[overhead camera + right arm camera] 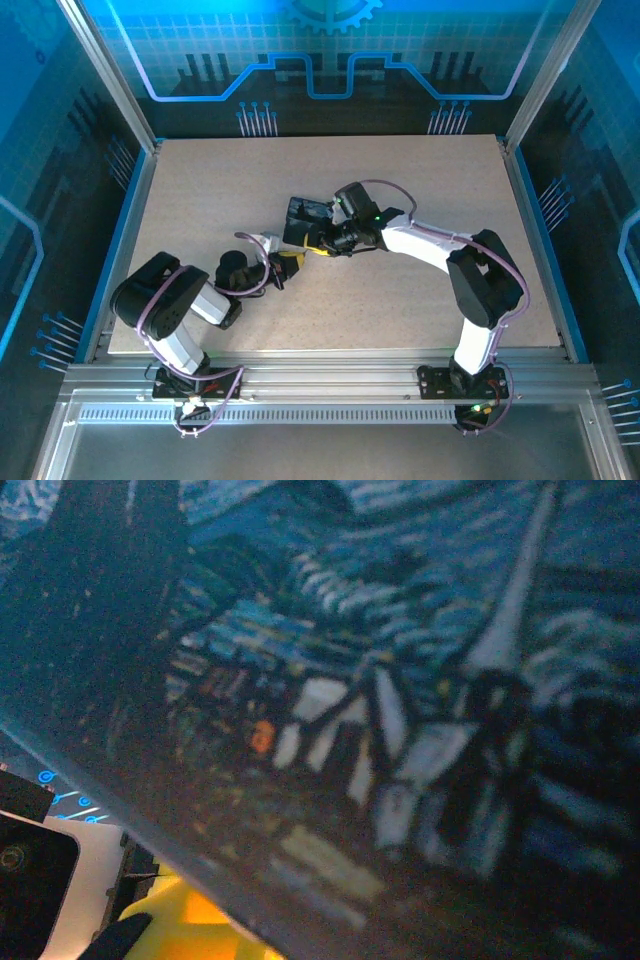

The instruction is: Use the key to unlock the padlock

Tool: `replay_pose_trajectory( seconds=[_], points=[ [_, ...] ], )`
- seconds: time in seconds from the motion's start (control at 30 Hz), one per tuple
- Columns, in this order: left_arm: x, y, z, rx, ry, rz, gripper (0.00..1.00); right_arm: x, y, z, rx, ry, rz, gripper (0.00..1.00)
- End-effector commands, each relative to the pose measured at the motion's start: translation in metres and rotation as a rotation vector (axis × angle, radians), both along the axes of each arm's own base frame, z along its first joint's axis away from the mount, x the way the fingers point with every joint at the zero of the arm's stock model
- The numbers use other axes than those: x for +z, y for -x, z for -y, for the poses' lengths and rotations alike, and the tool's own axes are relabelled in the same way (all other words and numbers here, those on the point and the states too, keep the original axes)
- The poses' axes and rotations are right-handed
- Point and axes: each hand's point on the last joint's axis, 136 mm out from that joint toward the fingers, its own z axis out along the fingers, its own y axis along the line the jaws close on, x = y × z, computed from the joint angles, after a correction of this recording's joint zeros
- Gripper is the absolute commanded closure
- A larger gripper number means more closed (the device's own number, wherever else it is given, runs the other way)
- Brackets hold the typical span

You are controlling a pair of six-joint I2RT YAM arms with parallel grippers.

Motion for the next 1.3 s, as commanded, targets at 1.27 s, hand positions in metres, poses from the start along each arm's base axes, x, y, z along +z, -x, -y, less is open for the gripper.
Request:
replay_pose_trajectory(
  seconds=[1.27],
  points=[
    [0.012,-0.001,-0.005,0.046,-0.020,0.097,1.00,0.011,0.007,-0.007,0.005,-0.066,-0.051,1.00]
  ],
)
